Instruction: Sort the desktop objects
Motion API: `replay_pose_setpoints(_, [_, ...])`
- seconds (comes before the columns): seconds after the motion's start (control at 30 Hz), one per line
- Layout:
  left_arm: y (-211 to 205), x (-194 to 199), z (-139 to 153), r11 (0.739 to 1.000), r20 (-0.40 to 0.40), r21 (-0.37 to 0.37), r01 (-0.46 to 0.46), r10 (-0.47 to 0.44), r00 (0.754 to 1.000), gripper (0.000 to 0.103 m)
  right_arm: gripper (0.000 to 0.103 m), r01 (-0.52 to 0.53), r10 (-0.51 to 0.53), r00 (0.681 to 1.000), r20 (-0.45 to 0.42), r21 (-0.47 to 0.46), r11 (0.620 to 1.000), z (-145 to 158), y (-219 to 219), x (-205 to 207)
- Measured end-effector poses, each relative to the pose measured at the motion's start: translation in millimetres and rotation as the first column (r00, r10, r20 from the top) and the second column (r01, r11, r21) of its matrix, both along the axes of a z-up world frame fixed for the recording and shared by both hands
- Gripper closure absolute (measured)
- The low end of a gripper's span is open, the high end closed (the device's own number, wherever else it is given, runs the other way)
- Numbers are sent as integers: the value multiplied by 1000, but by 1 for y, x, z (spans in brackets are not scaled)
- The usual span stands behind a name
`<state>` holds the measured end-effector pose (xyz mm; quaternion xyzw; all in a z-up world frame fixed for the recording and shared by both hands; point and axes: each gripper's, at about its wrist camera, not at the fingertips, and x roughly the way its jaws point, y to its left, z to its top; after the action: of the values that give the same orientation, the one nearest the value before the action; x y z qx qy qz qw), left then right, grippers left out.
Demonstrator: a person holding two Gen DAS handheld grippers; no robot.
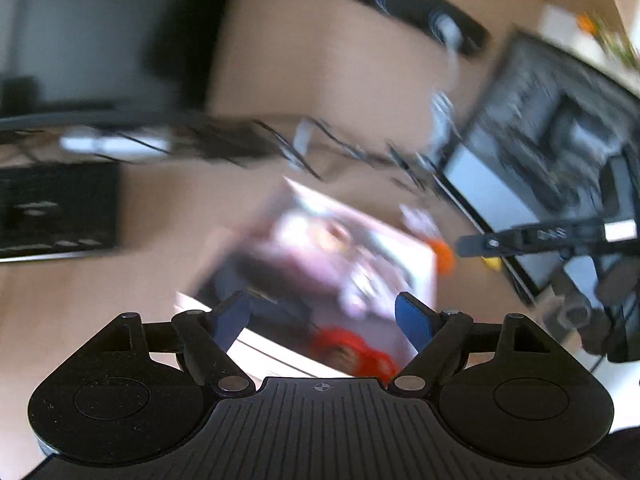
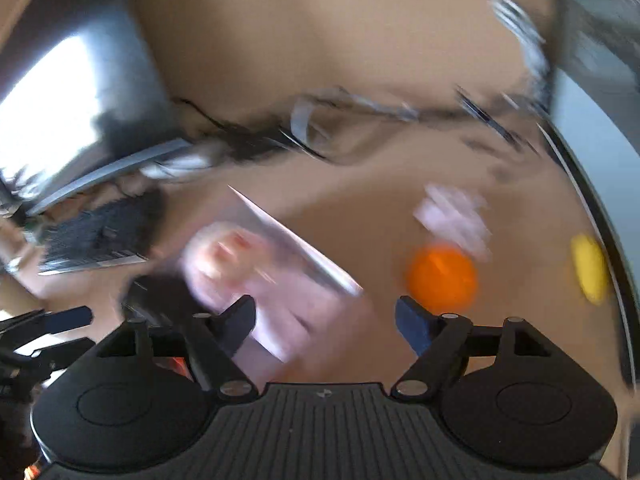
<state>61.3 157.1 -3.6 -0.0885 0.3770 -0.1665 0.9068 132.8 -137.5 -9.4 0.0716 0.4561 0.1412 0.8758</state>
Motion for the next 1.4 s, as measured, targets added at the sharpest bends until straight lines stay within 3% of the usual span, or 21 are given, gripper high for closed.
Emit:
replay_pose_setpoints(0.03, [-7, 0, -2, 1000, -7, 11, 17, -17, 1000, 22, 52, -9, 9, 1000, -9, -12, 1000, -4, -3, -6])
replay_pose_setpoints(0.13, [-13, 3, -4, 1000, -27, 6, 2, -2, 1000, 36, 54, -111, 111, 994, -7, -6, 994, -5, 2, -17])
replay_pose_setpoints(0.2, [-7, 7, 0, 998, -33, 12, -64, 64, 997, 38, 54, -231, 231, 973, 15, -10, 973, 0, 19, -17])
replay_pose_setpoints(0.3, [10, 11, 11, 975, -60, 15, -222, 223, 973, 38, 54, -429, 432, 900, 53, -60, 901, 3, 53, -12])
replay_pose_setpoints(0.4, [20, 4, 20, 949, -45, 33, -314, 315, 948, 36, 54, -578, 581, 814, 33, -69, 813, -4, 91, -4])
replay_pose_setpoints(0.63, [29, -28, 16, 893, -61, 64, -446, 449, 891, 28, 54, -692, 685, 719, -120, -26, 722, -38, 132, 24])
replay_pose_setpoints(0.77, [39, -44, 3, 857, -105, 41, -513, 514, 851, 27, 54, -730, 718, 683, -130, -140, 669, -36, 130, 30])
replay_pose_setpoints(0.87, [45, -50, -4, 838, -125, 36, -545, 545, 829, 26, 54, -716, 706, 694, -141, -237, 656, -32, 126, 35])
replay_pose_setpoints(0.97, [46, -53, -8, 829, -135, 24, -559, 557, 820, 22, 54, -719, 713, 688, -135, -267, 642, -26, 126, 36])
replay_pose_setpoints(1.07, [46, -54, -13, 825, -148, 18, -564, 560, 815, 21, 54, -739, 724, 673, -152, -163, 653, -23, 133, 35])
replay_pose_setpoints(1.23, [46, -58, -18, 819, -170, 17, -573, 567, 806, 18, 54, -712, 688, 696, -207, -73, 698, -41, 146, 44])
replay_pose_setpoints(1.4, [46, -63, -23, 813, -191, 17, -582, 574, 796, 18, 57, -660, 660, 697, -281, 109, 744, -67, 139, 70])
